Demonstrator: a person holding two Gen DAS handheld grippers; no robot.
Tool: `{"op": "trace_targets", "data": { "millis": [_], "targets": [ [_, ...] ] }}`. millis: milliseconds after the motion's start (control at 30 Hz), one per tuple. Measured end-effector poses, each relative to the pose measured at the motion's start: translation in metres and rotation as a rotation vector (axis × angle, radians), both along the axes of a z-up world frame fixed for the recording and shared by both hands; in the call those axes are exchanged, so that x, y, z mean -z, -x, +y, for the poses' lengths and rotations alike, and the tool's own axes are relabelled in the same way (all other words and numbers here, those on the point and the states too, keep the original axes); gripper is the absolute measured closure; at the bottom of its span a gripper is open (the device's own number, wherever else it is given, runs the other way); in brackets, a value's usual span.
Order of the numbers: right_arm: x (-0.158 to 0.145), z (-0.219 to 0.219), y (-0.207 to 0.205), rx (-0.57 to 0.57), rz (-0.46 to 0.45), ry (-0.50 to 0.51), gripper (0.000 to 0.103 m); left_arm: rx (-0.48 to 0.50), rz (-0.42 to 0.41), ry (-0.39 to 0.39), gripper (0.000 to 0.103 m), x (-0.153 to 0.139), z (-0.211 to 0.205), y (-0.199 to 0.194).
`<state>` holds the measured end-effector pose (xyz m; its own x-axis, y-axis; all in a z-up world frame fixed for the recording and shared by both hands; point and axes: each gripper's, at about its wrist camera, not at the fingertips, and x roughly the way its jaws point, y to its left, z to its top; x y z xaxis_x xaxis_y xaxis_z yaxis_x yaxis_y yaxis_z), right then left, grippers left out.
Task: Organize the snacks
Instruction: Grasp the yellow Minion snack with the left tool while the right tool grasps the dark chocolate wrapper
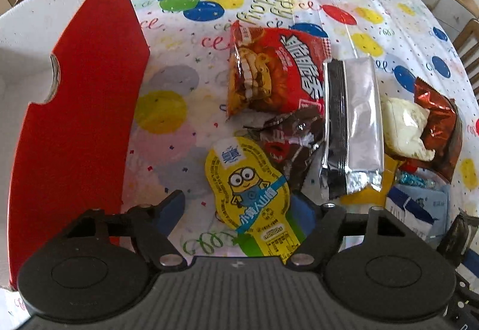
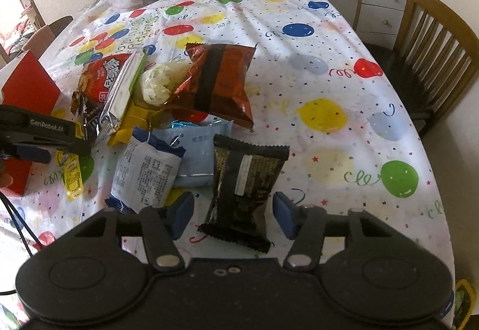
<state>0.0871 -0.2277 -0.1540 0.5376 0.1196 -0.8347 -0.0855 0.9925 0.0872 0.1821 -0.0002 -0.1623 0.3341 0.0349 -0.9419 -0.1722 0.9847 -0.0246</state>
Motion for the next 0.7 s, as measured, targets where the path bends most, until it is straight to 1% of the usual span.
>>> {"op": "trace_targets", "data": {
  "millis": [100, 167, 267, 333, 400, 500, 700],
  "targets": [
    [0.000, 0.001, -0.002, -0.001, -0.001, 0.002, 0.051, 0.002, 0.000, -0.005, 0.027, 0.001, -0.001, -0.003],
    [0.001, 0.002, -0.003, 0.000, 0.001, 0.004, 0.056, 0.007, -0.004, -0.008, 0.030, 0.000, -0.001, -0.004],
    [0.001, 0.000, -0.003, 0.003, 0.004, -0.013, 0.064, 0.014, -0.009, -0.025, 0.039, 0.000, -0.003, -0.004],
    [0.000, 0.000, -0.003, 0.004, 0.006, -0.018, 0.066, 0.021, -0.019, -0.027, 0.048, -0.002, -0.003, -0.003],
    [0.000, 0.000, -0.002, 0.002, 0.003, -0.022, 0.070, 0.022, -0.026, -0.026, 0.051, -0.003, -0.002, -0.001],
    [-0.001, -0.001, 0.000, 0.007, 0.001, -0.025, 0.071, 0.034, -0.036, -0.023, 0.052, -0.004, 0.000, 0.001],
    [-0.009, -0.006, 0.009, 0.021, -0.011, -0.046, 0.072, 0.021, -0.047, -0.001, 0.052, -0.008, 0.007, 0.009]
  ]
}}
